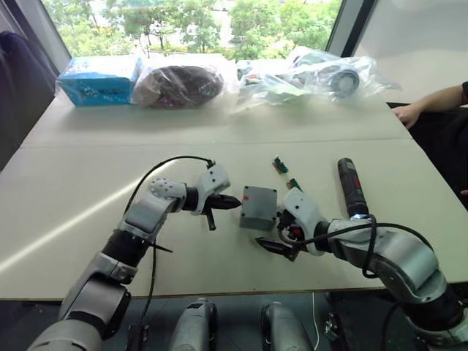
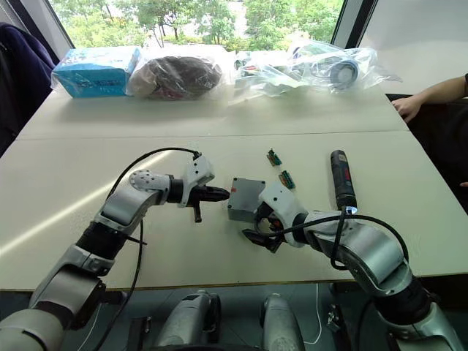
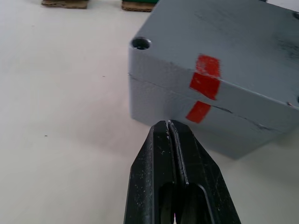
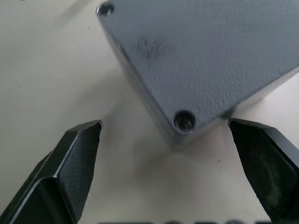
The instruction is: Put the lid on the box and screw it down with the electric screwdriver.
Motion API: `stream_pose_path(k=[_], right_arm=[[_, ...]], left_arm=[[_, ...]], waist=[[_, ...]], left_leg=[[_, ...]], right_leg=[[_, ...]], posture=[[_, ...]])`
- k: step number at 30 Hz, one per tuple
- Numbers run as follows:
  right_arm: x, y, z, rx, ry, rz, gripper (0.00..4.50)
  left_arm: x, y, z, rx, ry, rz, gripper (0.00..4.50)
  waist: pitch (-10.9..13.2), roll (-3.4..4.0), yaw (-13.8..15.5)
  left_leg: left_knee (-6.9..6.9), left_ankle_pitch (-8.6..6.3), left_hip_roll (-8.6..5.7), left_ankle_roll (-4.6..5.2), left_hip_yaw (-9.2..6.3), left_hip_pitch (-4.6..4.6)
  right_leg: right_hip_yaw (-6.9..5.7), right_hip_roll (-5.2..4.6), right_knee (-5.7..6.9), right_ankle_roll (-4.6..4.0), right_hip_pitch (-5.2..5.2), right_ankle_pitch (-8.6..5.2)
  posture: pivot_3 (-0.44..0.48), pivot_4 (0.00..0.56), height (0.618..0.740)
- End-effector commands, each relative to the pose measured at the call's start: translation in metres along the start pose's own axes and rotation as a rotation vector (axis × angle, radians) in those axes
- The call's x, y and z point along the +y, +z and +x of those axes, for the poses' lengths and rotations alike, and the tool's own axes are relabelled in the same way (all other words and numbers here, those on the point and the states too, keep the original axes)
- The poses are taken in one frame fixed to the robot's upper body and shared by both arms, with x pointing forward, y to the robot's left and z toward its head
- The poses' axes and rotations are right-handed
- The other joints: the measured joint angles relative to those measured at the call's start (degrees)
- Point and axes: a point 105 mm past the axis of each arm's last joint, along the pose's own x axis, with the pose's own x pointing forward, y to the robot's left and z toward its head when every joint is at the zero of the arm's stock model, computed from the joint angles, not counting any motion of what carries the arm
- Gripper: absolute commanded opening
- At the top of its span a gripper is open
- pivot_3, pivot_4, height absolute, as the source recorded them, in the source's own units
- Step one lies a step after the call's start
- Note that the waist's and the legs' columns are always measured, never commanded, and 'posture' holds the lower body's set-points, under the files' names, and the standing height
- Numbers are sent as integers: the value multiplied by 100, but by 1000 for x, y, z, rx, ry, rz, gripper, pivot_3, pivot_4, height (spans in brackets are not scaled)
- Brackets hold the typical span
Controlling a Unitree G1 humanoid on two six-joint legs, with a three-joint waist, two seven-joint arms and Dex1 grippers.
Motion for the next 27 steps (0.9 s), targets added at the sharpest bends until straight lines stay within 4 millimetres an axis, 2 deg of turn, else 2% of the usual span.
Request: stream_pose_path(k=[1, 4, 7, 9, 12, 15, 19, 22, 27], right_arm=[[21, 18, -5, -78, 64, -31, 4461], [22, 21, -10, -83, 54, -34, 4461], [13, 25, -30, -95, 20, -67, 4461], [3, 24, -41, -74, -5, -144, 4461], [-9, 22, -46, -67, -24, -200, 4461], [-29, 23, -37, -71, -75, -247, 4461], [-39, 19, -23, -73, -76, -289, 4461], [-39, 14, -12, -77, -57, -299, 4461], [-26, 12, -7, -95, 6, -280, 4461]], left_arm=[[12, 21, 2, -47, 44, 75, 0], [19, 20, -3, -42, 69, 79, 0], [30, 8, -21, 6, 119, 77, 0], [27, -3, -34, 44, 110, 68, 0], [16, -14, -43, 75, 71, 48, 0], [-6, -22, -45, 97, -20, 22, 0], [-22, -21, -39, 85, -64, 3, 0], [-25, -12, -25, 45, -50, -11, 0], [-17, 2, -16, -13, 4, -12, 0]], waist=[[0, 0, 2], [0, 0, -6], [0, 0, -13], [0, 1, -14], [0, 1, -36], [-1, -1, -16], [-1, -1, 11], [-2, -2, 7], [-2, -2, -5]], left_leg=[[0, 0, 0, 0, -1, 0], [0, 0, 0, 0, -1, -1], [0, 0, 0, 0, -1, 0], [0, 0, 0, 0, -1, 0], [-3, 0, 2, 0, 0, 4], [-3, 0, 2, 0, -1, 4], [4, 1, 0, -2, 4, 4], [5, 1, -2, -2, 3, 4], [6, 1, -2, -2, 3, 4]], right_leg=[[-1, 1, 2, 0, -1, 0], [-1, 0, 3, 0, -2, -1], [0, 0, 3, 0, -2, -1], [0, 0, 8, 0, -4, -1], [1, 0, 5, -2, -4, -3], [0, 0, 8, -1, -4, -3], [2, -3, 9, -1, -1, -3], [2, -2, 10, -1, 0, -2], [2, 0, 12, 0, -1, -2]], posture=[[0, 150, 740], [0, 150, 740], [0, 150, 740], [0, 150, 740], [0, 150, 740], [0, 150, 740], [0, 150, 740], [0, 150, 740], [0, 150, 740]])
